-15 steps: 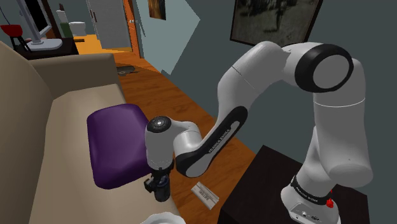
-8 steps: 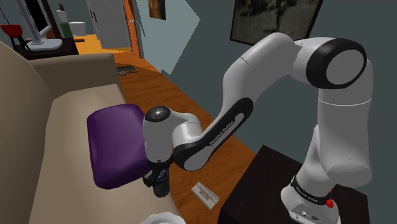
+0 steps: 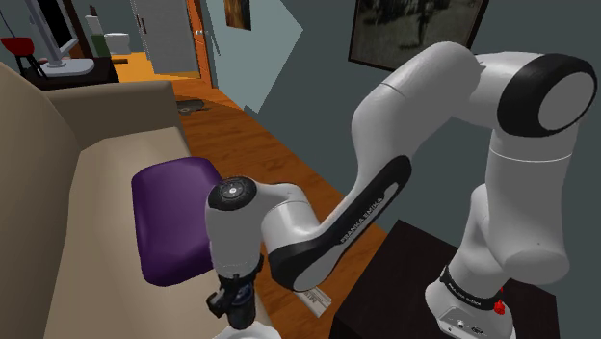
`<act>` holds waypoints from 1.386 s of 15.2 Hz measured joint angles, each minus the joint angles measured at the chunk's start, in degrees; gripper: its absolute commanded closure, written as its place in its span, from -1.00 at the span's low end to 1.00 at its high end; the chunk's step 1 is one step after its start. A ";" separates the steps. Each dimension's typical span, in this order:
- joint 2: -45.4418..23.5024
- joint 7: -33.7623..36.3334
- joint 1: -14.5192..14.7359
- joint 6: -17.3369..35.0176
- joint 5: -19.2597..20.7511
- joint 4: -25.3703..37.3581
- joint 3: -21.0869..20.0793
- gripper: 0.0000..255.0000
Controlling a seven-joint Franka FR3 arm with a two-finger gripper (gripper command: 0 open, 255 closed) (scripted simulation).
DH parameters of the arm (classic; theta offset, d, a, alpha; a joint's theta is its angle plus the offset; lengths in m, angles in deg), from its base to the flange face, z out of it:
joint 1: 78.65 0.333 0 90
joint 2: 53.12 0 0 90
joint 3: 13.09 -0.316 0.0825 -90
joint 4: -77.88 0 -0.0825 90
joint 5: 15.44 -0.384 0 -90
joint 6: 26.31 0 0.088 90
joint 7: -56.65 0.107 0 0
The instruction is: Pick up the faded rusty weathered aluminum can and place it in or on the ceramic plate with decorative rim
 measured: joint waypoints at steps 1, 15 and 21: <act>0.07 1.36 0.94 -0.43 0.12 0.14 -0.39 1.00; -3.77 11.81 7.84 -0.30 3.98 1.90 -1.33 1.00; -7.20 14.19 9.09 2.99 6.98 1.56 0.34 1.00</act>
